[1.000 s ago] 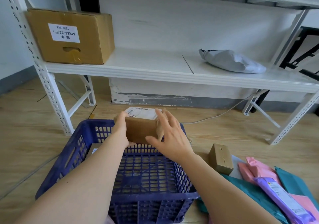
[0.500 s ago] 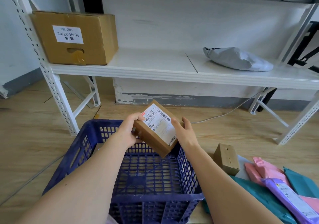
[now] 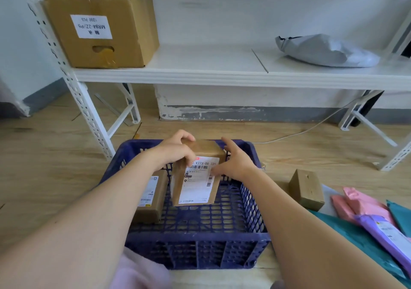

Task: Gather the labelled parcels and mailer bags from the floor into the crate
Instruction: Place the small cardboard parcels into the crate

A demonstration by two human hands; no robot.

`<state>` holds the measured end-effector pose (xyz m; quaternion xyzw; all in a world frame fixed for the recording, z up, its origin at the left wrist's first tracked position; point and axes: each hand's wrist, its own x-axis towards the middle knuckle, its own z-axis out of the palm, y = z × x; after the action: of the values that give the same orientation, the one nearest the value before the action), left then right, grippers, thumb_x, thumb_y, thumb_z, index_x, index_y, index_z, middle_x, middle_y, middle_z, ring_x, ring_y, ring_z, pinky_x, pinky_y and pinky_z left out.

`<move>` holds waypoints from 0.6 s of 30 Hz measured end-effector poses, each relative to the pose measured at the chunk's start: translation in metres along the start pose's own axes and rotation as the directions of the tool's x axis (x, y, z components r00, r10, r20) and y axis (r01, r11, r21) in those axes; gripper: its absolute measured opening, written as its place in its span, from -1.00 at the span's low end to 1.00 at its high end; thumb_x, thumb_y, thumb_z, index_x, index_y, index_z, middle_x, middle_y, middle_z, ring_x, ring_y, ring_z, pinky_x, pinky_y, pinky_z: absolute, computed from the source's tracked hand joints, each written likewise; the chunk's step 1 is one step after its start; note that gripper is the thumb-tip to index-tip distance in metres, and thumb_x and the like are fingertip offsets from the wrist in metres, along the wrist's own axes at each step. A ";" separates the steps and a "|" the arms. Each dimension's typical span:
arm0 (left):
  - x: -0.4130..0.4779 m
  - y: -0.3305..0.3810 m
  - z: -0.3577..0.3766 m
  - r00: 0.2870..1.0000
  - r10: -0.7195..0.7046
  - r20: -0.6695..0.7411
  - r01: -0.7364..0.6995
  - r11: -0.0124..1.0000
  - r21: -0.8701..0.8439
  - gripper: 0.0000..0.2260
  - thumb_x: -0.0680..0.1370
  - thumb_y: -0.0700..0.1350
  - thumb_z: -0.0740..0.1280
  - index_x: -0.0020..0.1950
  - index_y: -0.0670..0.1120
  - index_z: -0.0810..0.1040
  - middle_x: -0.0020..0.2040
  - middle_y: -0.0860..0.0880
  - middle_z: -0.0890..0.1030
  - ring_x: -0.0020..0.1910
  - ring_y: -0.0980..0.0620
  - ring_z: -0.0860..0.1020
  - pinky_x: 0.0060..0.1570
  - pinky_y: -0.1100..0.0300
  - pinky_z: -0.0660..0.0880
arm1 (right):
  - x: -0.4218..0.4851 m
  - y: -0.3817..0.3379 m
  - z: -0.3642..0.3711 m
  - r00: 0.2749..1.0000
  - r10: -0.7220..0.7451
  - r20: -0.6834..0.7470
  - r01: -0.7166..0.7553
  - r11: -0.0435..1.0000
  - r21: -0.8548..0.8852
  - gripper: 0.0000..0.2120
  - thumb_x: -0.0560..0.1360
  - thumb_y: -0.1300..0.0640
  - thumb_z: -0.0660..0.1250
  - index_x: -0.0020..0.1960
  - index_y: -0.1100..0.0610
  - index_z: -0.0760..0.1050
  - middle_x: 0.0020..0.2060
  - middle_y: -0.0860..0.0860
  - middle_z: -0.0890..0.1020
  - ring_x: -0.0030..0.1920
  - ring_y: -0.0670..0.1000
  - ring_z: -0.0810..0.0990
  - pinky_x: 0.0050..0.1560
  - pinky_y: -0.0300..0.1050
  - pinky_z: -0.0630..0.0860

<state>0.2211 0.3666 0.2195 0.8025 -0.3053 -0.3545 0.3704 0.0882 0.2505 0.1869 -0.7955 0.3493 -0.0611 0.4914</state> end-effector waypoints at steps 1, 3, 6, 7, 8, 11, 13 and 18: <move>-0.001 -0.001 -0.001 1.000 -0.019 0.016 0.018 0.999 0.046 -0.46 0.32 -0.38 0.35 0.20 0.04 0.39 -0.12 -0.06 0.49 -0.21 0.01 0.47 -0.21 0.13 0.45 | 0.001 -0.001 0.003 0.999 -0.004 0.040 0.006 0.999 -0.035 -0.07 0.36 0.29 0.47 0.55 -0.03 0.02 0.43 0.04 0.32 0.28 0.08 0.45 0.08 -0.10 0.51; -0.003 -0.003 -0.004 0.998 -0.050 0.033 0.045 0.990 0.136 -0.43 0.31 -0.36 0.37 0.21 0.10 0.37 -0.06 -0.03 0.45 -0.14 0.02 0.44 -0.15 0.11 0.46 | 0.004 -0.003 0.010 0.993 -0.017 0.116 0.030 0.994 -0.109 -0.04 0.33 0.27 0.49 0.55 -0.02 0.01 0.45 0.03 0.28 0.38 0.08 0.34 0.25 -0.09 0.42; -0.005 -0.007 -0.008 0.996 -0.068 0.065 0.054 0.979 0.195 -0.39 0.30 -0.35 0.39 0.23 0.13 0.36 0.01 -0.03 0.43 -0.07 0.00 0.44 -0.10 0.09 0.48 | 0.008 -0.007 0.020 0.977 0.003 0.215 0.034 0.985 -0.168 -0.01 0.32 0.22 0.51 0.55 -0.03 -0.02 0.45 0.02 0.26 0.40 0.05 0.30 0.27 -0.13 0.32; -0.006 -0.009 -0.011 0.994 -0.077 0.077 0.060 0.977 0.206 -0.38 0.30 -0.35 0.40 0.24 0.13 0.36 0.02 -0.03 0.42 -0.04 -0.01 0.44 -0.10 0.08 0.49 | 0.010 -0.009 0.024 0.971 0.009 0.237 0.033 0.984 -0.175 0.01 0.32 0.20 0.52 0.55 -0.03 -0.04 0.45 0.02 0.24 0.42 0.05 0.27 0.30 -0.11 0.31; -0.006 -0.010 -0.013 0.992 -0.090 0.093 0.068 0.974 0.215 -0.37 0.30 -0.35 0.40 0.24 0.13 0.35 0.02 -0.02 0.41 -0.02 -0.03 0.44 -0.10 0.07 0.49 | 0.012 -0.011 0.027 0.968 0.010 0.252 0.039 0.982 -0.187 0.03 0.30 0.18 0.53 0.55 -0.02 -0.05 0.48 0.02 0.19 0.45 0.06 0.22 0.38 -0.06 0.28; -0.005 -0.013 -0.021 0.984 -0.127 0.128 0.092 0.964 0.248 -0.34 0.29 -0.36 0.42 0.25 0.15 0.35 0.05 -0.03 0.40 0.03 -0.06 0.45 -0.04 0.01 0.52 | 0.018 -0.016 0.039 0.958 0.000 0.288 0.067 0.972 -0.223 0.06 0.27 0.11 0.55 0.55 0.02 -0.04 0.50 0.03 0.14 0.49 0.07 0.15 0.44 0.07 0.25; 0.000 -0.019 -0.024 0.981 -0.140 0.138 0.100 0.959 0.263 -0.31 0.28 -0.37 0.43 0.28 0.15 0.34 0.13 -0.05 0.42 0.09 -0.07 0.45 0.03 0.00 0.53 | 0.022 -0.020 0.046 0.956 -0.007 0.292 0.083 0.965 -0.248 0.01 0.28 0.09 0.55 0.54 0.05 0.01 0.44 0.03 0.24 0.40 0.06 0.29 0.36 -0.02 0.34; 0.016 -0.045 -0.031 0.991 -0.126 0.044 0.114 0.972 0.204 -0.20 0.31 -0.37 0.43 0.46 0.05 0.25 0.45 0.00 0.31 0.39 -0.03 0.31 0.31 -0.03 0.40 | 0.031 -0.014 0.069 0.962 0.163 0.218 -0.120 0.973 -0.196 -0.13 0.25 0.01 0.56 0.44 0.11 0.21 0.24 0.05 0.46 0.17 0.05 0.52 0.04 -0.10 0.55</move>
<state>0.2645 0.3905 0.1923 0.8424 -0.3009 -0.3662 0.2564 0.1493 0.2861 0.1559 -0.8114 0.3494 0.1000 0.4578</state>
